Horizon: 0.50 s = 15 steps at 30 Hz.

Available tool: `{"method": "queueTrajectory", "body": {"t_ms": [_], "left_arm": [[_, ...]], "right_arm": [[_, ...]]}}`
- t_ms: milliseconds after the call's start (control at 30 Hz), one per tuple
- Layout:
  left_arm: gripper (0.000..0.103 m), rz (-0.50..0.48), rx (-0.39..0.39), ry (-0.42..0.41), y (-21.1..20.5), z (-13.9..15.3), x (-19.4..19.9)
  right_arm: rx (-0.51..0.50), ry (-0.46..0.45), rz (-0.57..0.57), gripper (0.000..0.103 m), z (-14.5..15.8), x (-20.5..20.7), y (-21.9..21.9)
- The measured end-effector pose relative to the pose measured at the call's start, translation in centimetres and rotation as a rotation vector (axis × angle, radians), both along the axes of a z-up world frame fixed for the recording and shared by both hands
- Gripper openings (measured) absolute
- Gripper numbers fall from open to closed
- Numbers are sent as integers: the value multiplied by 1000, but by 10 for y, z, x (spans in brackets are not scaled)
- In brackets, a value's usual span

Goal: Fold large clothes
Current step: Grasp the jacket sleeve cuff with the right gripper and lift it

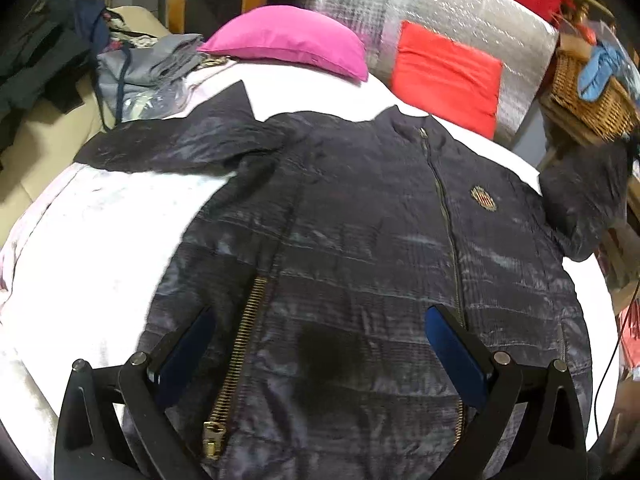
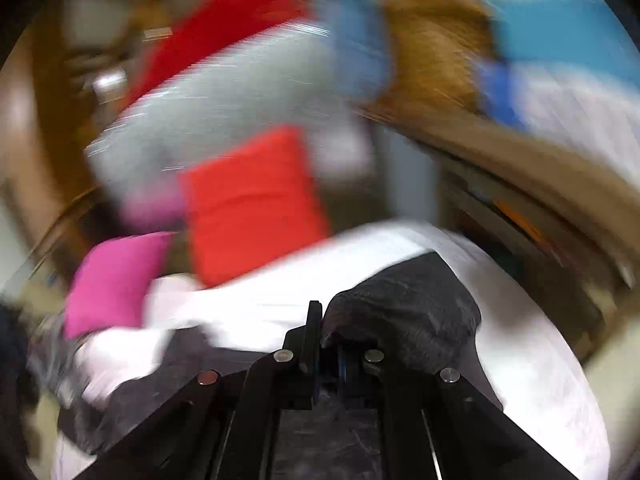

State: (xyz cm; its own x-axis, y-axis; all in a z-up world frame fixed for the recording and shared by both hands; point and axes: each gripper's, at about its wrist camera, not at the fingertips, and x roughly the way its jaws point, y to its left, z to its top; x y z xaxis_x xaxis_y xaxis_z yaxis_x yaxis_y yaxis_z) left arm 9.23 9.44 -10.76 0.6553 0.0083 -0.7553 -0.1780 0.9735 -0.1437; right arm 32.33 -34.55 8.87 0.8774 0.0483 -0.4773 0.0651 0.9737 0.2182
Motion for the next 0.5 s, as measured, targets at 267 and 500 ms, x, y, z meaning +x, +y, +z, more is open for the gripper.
{"method": "queueTrajectory", "body": {"t_ms": [267, 500], "left_arm": [[103, 69, -51, -13, 33, 7, -8], [103, 46, -54, -16, 38, 16, 0]], "right_arm": [[11, 139, 406, 58, -64, -29, 187], [270, 282, 442, 103, -157, -40, 169]]}}
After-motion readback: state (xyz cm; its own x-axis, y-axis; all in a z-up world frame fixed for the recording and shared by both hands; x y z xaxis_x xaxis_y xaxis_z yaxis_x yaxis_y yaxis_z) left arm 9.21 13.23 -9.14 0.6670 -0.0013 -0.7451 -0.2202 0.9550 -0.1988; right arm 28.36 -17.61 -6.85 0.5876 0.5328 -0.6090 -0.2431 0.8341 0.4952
